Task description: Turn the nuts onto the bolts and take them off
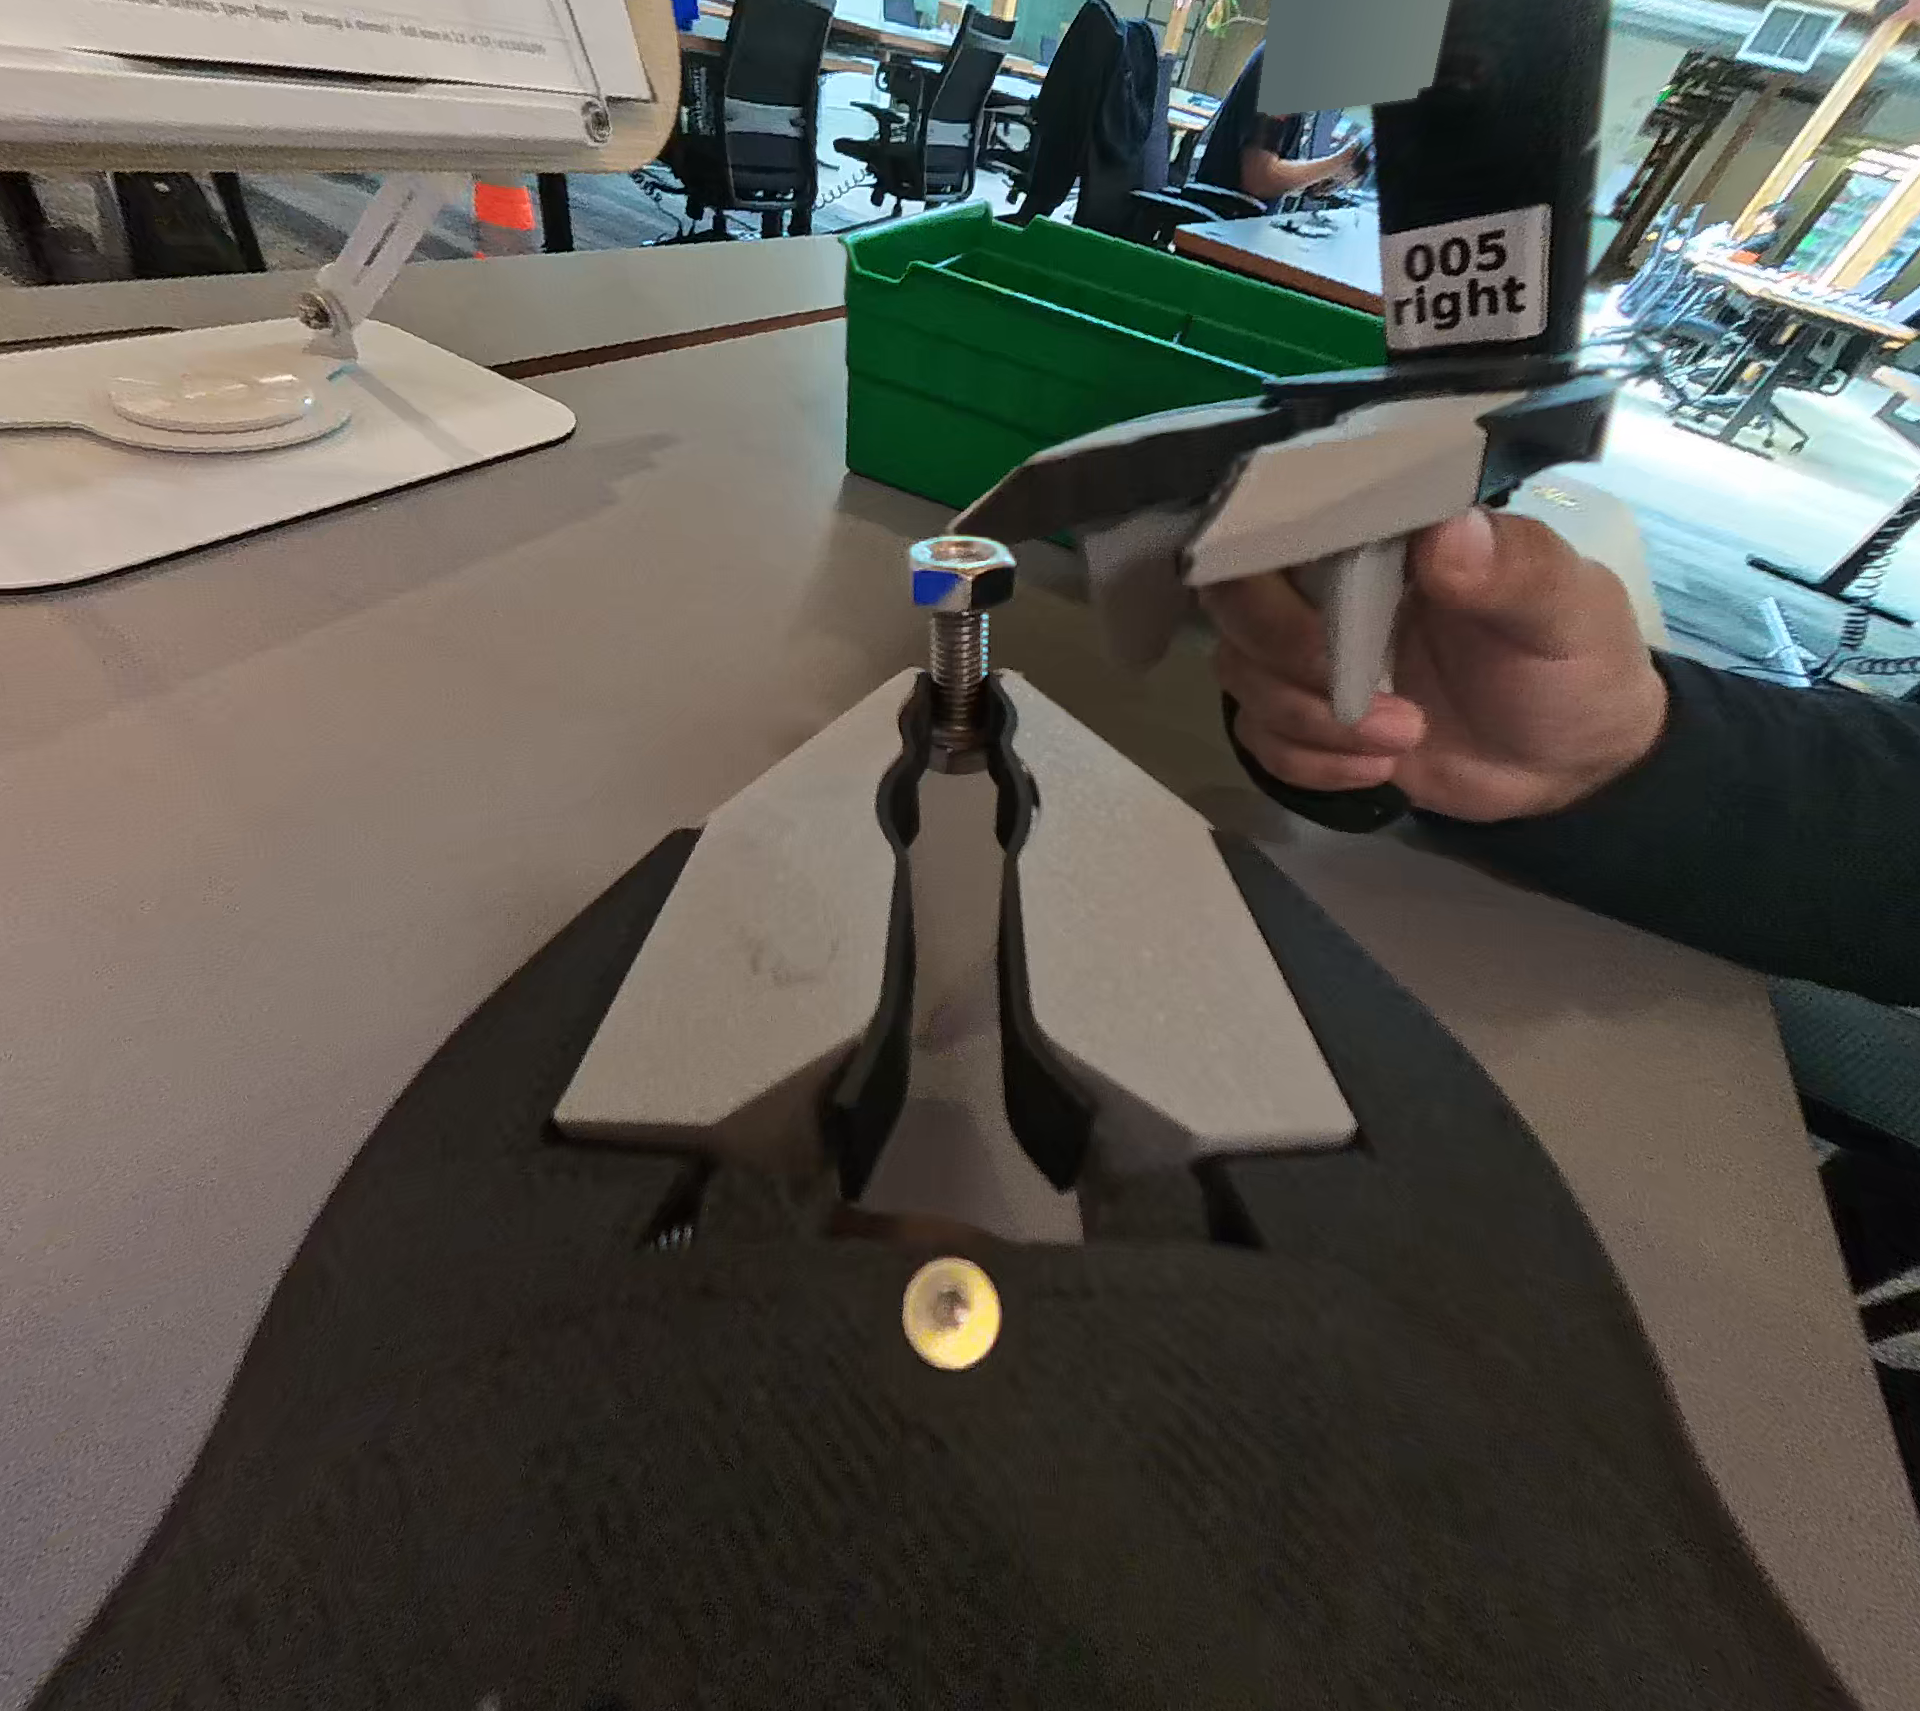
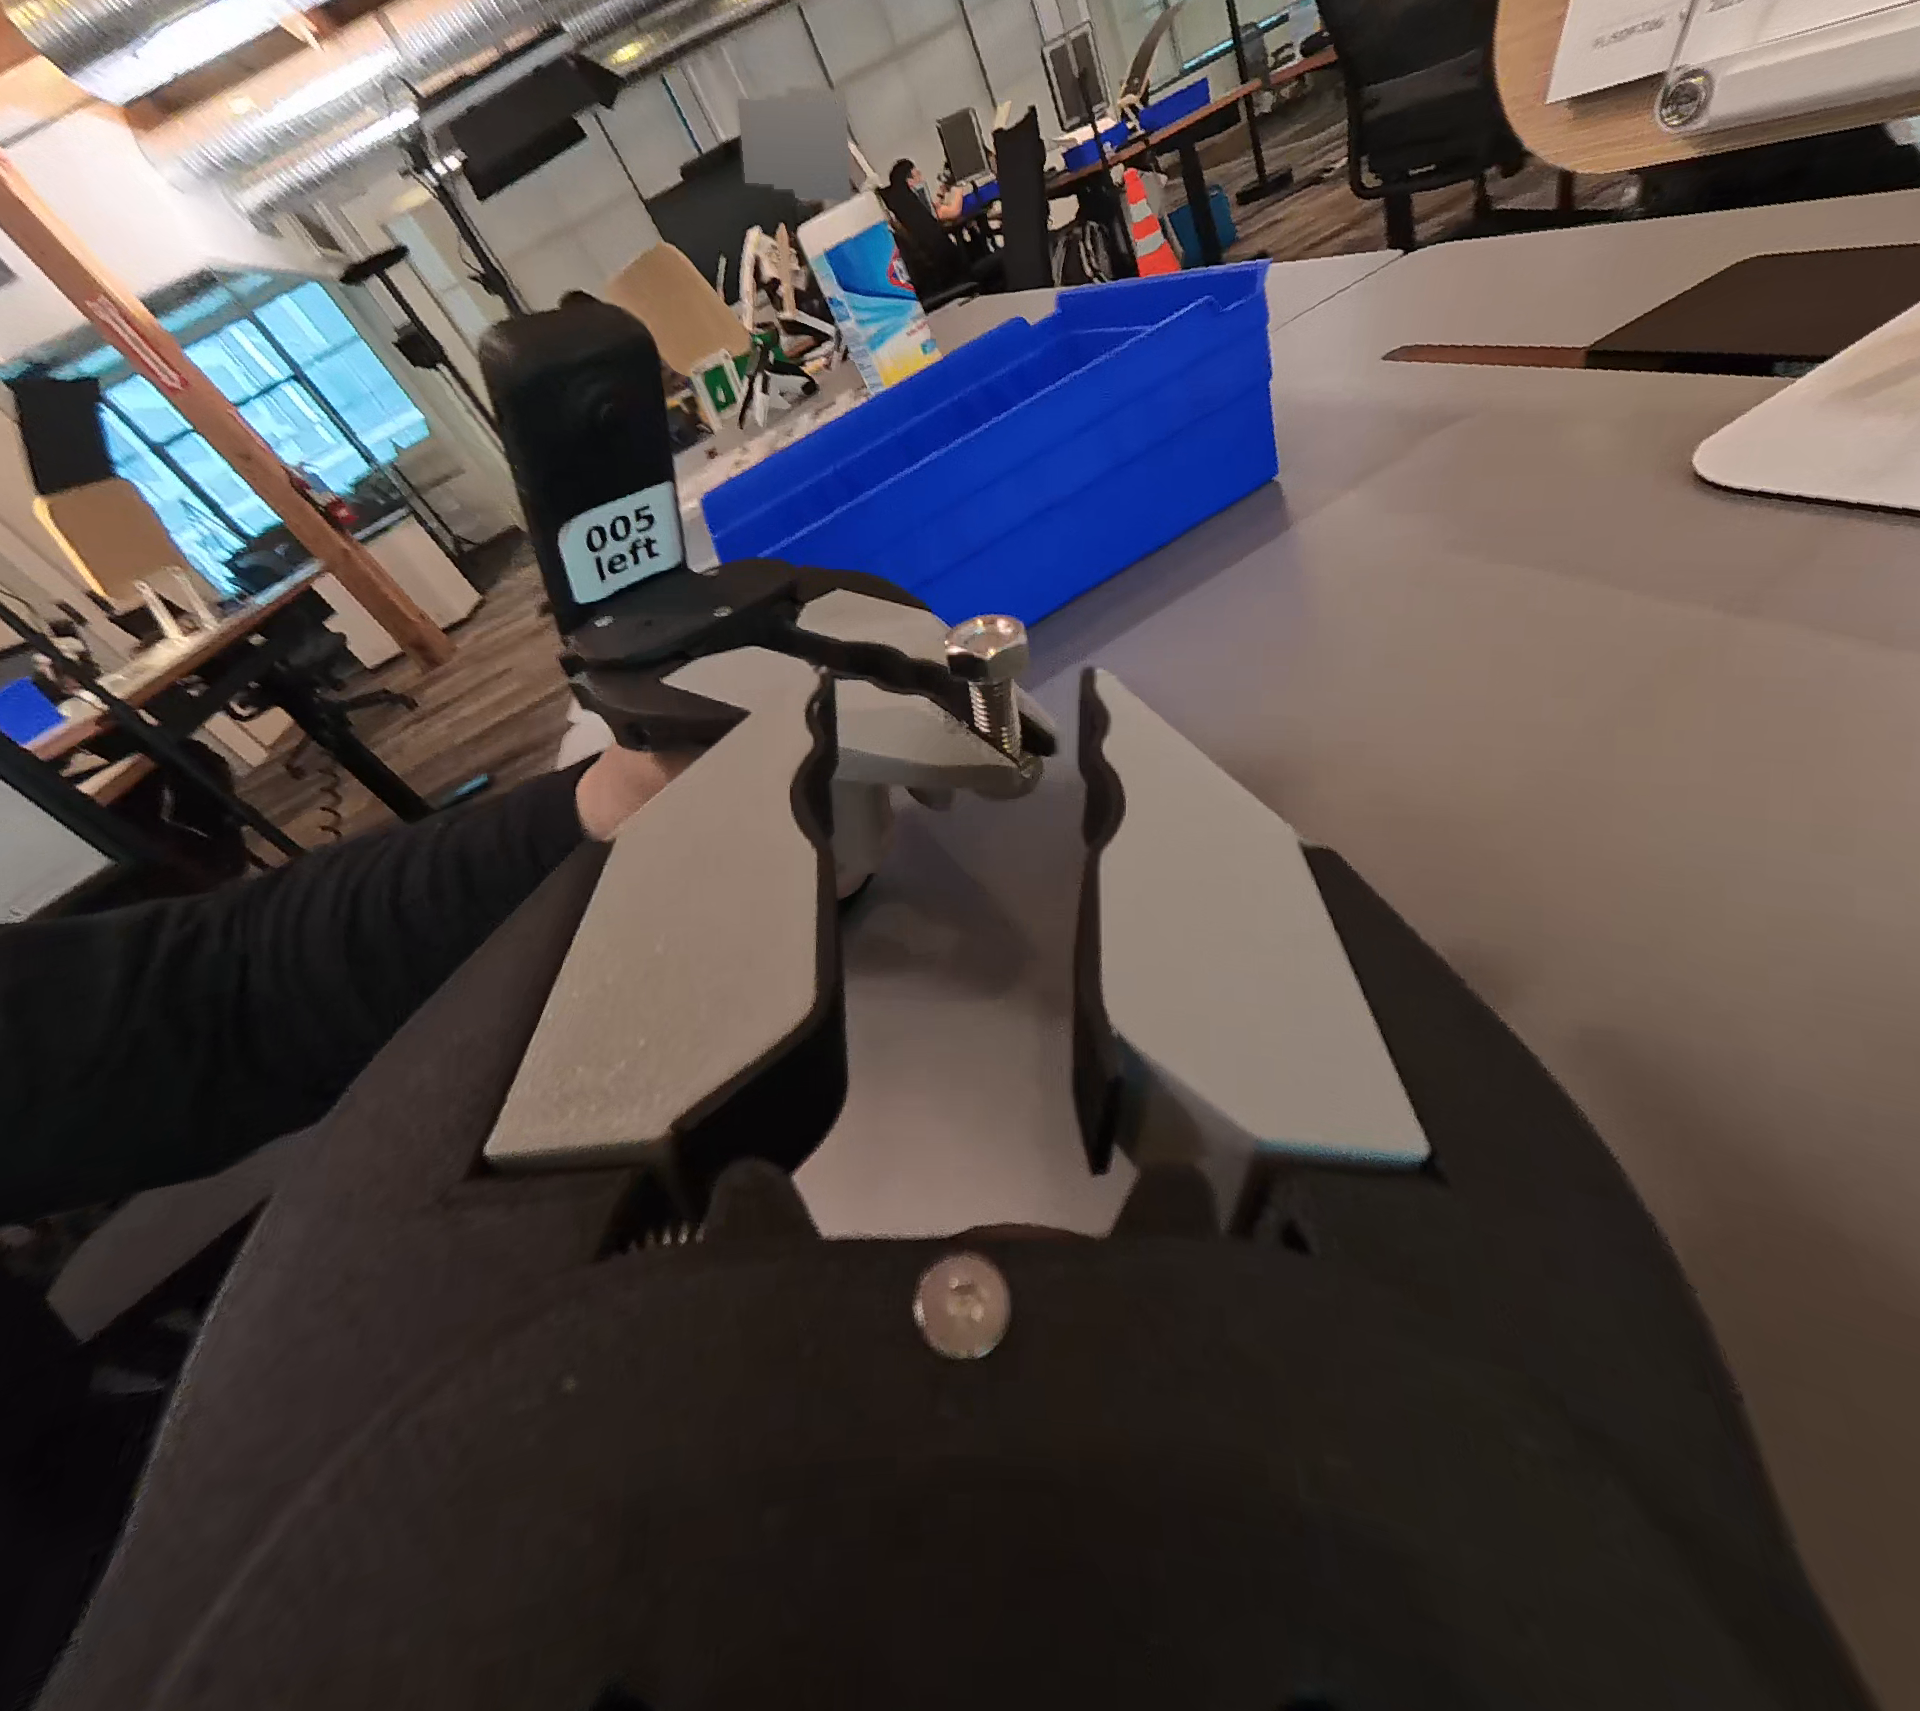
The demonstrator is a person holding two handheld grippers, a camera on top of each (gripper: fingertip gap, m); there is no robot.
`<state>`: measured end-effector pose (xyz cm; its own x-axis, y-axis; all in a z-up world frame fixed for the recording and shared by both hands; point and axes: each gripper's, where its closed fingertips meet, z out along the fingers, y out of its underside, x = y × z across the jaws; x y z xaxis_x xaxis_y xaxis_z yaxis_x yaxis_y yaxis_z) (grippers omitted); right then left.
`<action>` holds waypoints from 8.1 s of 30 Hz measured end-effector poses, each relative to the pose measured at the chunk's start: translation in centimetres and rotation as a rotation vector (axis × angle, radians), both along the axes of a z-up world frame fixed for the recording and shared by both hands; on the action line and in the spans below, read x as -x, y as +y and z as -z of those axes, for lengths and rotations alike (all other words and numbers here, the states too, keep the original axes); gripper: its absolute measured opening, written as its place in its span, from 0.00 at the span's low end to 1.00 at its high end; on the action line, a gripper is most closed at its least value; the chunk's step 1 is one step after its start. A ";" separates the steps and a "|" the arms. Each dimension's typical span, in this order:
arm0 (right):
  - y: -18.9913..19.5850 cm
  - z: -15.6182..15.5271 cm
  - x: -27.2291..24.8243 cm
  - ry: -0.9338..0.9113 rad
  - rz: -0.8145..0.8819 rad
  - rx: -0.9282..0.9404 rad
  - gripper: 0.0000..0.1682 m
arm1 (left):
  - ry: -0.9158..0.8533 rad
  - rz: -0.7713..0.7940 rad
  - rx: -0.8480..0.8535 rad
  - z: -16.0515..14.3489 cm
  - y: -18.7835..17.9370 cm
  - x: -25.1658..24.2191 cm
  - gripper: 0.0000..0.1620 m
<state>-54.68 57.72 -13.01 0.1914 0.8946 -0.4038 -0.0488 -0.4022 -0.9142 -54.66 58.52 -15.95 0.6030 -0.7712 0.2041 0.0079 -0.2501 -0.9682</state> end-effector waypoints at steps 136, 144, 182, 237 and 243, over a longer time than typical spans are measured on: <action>-0.4 0.1 1.2 -0.110 0.130 -0.230 0.18 | 0.001 -0.018 -0.016 -0.1 -0.1 -0.4 0.04; -0.4 0.6 1.5 -0.155 0.148 -0.266 0.17 | 0.035 -0.009 -0.031 0.1 -0.4 -0.7 0.04; -3.8 -6.9 -3.0 0.014 0.131 -0.299 0.10 | 0.050 -0.067 -0.037 0.2 0.5 0.4 0.04; -1.0 -2.0 -3.1 -0.406 0.202 -0.259 0.03 | -0.134 0.185 -0.129 -4.0 -4.3 -2.8 0.15; 2.4 -4.7 -7.7 -0.483 0.346 -0.322 0.04 | -0.192 0.130 -0.101 -4.6 -3.3 -1.6 0.17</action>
